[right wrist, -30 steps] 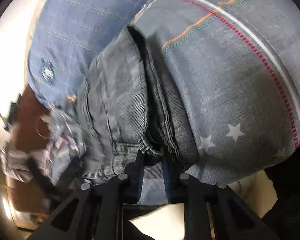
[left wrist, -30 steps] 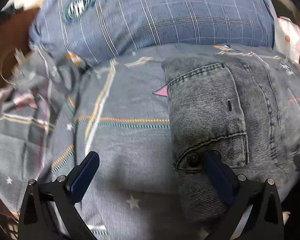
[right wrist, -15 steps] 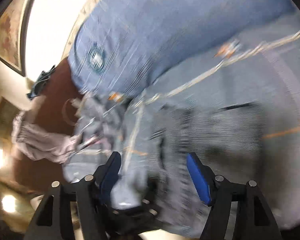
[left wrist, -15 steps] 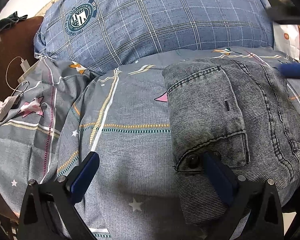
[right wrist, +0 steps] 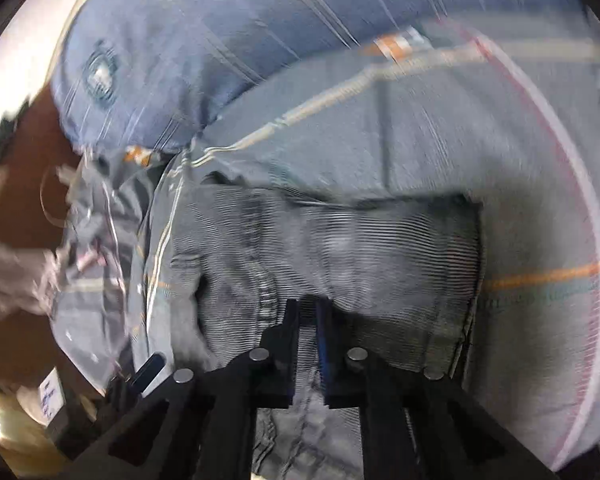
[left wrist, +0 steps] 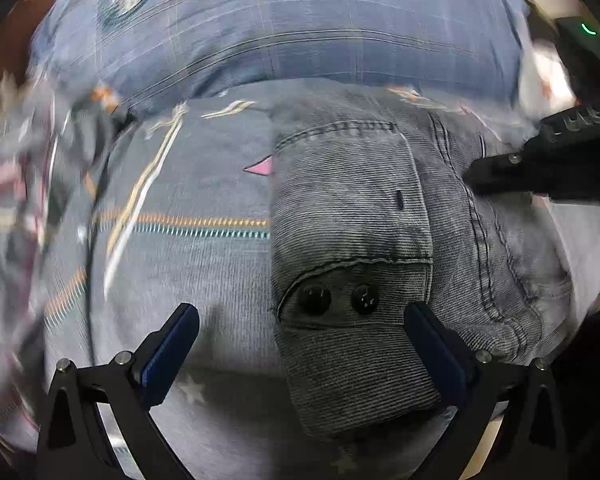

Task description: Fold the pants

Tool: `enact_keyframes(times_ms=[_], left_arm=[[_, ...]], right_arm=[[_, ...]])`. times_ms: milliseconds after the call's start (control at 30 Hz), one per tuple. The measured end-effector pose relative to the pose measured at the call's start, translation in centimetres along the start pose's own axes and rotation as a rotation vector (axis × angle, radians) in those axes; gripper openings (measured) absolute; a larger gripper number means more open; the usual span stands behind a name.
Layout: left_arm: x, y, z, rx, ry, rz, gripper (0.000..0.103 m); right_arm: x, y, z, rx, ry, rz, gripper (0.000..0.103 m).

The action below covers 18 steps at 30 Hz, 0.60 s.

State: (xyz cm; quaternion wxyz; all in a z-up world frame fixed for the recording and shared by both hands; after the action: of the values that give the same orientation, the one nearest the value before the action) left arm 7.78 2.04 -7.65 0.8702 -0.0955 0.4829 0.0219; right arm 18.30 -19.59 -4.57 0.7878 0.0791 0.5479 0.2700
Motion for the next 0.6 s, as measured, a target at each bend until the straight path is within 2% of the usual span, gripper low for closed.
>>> enact_keyframes(times_ms=[33,100,133,167,200,233,333,433,500,567,600], left_arm=[[0.1,0.0,0.1,-0.003,0.006,-0.010,0.103],[-0.3,-0.1,0.5,0.009,-0.001,-0.027,0.103],[-0.8,0.1,0.8,-0.012,-0.013,-0.055,0.103],[-1.4,0.4,1.3,-0.051,-0.024,-0.105,0.102],[-2.3,0.8,1.8,-0.121,-0.037,-0.193,0.102],[-2.6,1.3,2.3,-0.175,-0.037,-0.260,0.103],[-1.8,2.4,3.1,-0.308,0.038,-0.398,0.102],[0.5,2.2,2.4,-0.382,0.146,-0.486,0.102],[1.3,1.9,2.1,-0.400,0.172,-0.521,0.102],[1.9,1.5,2.1,-0.387,0.176,-0.525,0.102],[1.8,1.3,2.0,-0.368,0.164,-0.523,0.102]], right_arm=[[-1.0,0.8,0.8,-0.044,-0.019,-0.020,0.030],[-1.4,1.7,2.5,-0.087,-0.019,-0.100,0.046],[-1.5,2.3,3.3,-0.124,-0.020,-0.127,0.047],[-1.2,3.4,4.7,-0.178,0.003,-0.135,0.050],[-0.8,4.4,5.6,-0.210,0.033,-0.130,0.062],[-0.1,5.5,6.6,-0.244,0.050,-0.130,0.067],[3.4,9.0,9.7,-0.361,0.155,-0.144,0.074],[8.0,10.9,11.4,-0.420,0.271,-0.176,0.074],[11.2,11.0,11.7,-0.464,0.358,-0.247,0.074],[13.4,10.3,11.3,-0.446,0.426,-0.255,0.070],[14.2,10.0,11.2,-0.426,0.441,-0.231,0.036]])
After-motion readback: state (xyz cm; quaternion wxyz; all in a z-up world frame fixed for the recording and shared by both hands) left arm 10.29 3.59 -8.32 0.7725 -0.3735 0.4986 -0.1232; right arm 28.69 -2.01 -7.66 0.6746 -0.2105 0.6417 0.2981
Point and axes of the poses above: each gripper's, at about its wrist camera, not at the fingertips, and x roughly the way its jaws point, y to its left, z to its top, the point moved 6 cm from there along x, roughly the way its jaws point, and after that the axes turned 12 degrees about -x, right-handed, at the moved point
